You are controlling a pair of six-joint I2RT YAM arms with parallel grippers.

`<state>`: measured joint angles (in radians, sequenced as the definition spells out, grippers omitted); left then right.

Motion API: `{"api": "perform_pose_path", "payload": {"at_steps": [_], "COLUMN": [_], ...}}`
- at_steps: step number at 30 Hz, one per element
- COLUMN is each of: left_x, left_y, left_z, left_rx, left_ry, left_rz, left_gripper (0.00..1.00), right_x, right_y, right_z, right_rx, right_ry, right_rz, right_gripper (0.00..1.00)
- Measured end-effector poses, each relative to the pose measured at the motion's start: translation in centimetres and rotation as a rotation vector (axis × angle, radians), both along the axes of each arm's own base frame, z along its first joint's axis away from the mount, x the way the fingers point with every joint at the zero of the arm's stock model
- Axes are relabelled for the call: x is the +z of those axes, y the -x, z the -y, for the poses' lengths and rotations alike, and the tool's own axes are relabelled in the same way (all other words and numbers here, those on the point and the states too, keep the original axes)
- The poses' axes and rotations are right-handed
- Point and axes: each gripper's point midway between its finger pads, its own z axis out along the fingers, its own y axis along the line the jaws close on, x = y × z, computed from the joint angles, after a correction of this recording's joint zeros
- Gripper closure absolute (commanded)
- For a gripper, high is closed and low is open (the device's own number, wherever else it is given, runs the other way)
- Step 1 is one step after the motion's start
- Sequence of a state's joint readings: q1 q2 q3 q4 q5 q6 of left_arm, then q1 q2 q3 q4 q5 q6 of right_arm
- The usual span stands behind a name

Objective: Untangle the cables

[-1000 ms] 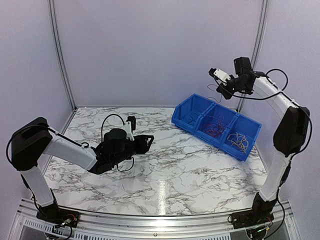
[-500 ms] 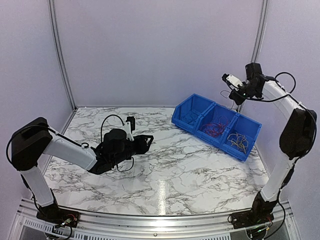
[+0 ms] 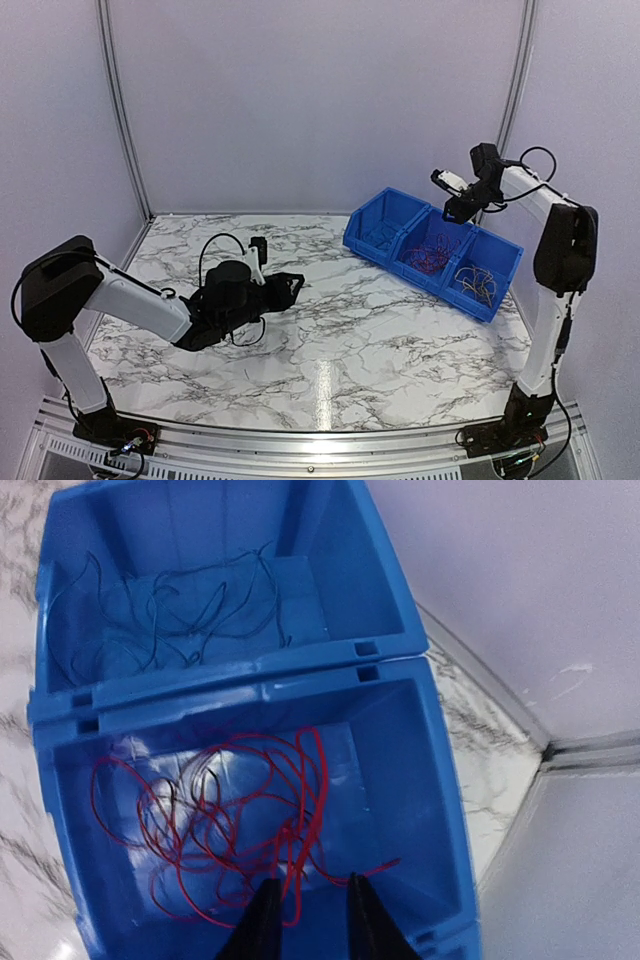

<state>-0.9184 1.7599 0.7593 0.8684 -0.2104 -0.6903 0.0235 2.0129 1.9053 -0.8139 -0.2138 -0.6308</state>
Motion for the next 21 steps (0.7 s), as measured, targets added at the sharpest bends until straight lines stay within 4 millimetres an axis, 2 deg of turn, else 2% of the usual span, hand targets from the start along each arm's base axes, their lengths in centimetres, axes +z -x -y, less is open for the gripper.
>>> {"api": "perform_pose_path", "payload": {"at_steps": [2,5,8,9,10,11,12,15,17,19,21], "left_x": [-0.3,-0.2,1.1,1.6,2.1,2.6,3.1,4.3,5.3,6.2,7.5], "left_y": [0.3,0.6,0.6,0.6,0.5,0.5,0.4,0.2,0.0,-0.5,-1.4], "left_z": [-0.4,-1.1,-1.9,-2.2,-2.6,-3.1,-3.7,-5.9,-7.7,-9.6,-11.4], "left_rx": [0.000,0.007,0.017,0.021,0.027,0.034,0.045,0.084,0.122,0.166,0.218], "left_ry": [-0.011,-0.035,-0.042,-0.045,-0.048,-0.055,-0.066,-0.117,-0.167,-0.227,-0.301], "left_rz": [-0.004,0.000,0.019,0.028,0.037,0.047,0.054,0.070,0.081,0.083,0.079], "left_gripper": [0.60,0.59,0.57,0.57,0.55,0.54,0.52,0.45,0.39,0.37,0.35], "right_x": [-1.7,-1.8,1.0,2.2,4.0,5.5,7.3,11.8,13.5,13.8,13.0], "right_y": [-0.2,0.6,2.1,3.0,4.2,5.1,6.2,9.3,11.0,12.3,13.4], "right_z": [-0.1,-0.1,-0.1,-0.3,-0.5,-0.8,-1.1,-1.7,-1.8,-1.8,-1.7], "right_rx": [-0.006,-0.022,-0.021,-0.017,-0.008,-0.002,0.004,0.019,0.010,-0.008,-0.039], "right_ry": [-0.009,-0.018,-0.029,-0.039,-0.055,-0.072,-0.094,-0.146,-0.182,-0.212,-0.248], "right_rz": [-0.051,-0.083,-0.038,-0.017,0.018,0.048,0.090,0.229,0.309,0.358,0.378], "right_gripper": [0.49,0.40,0.36,0.31,0.24,0.07,0.02,0.02,0.01,0.01,0.01]}}
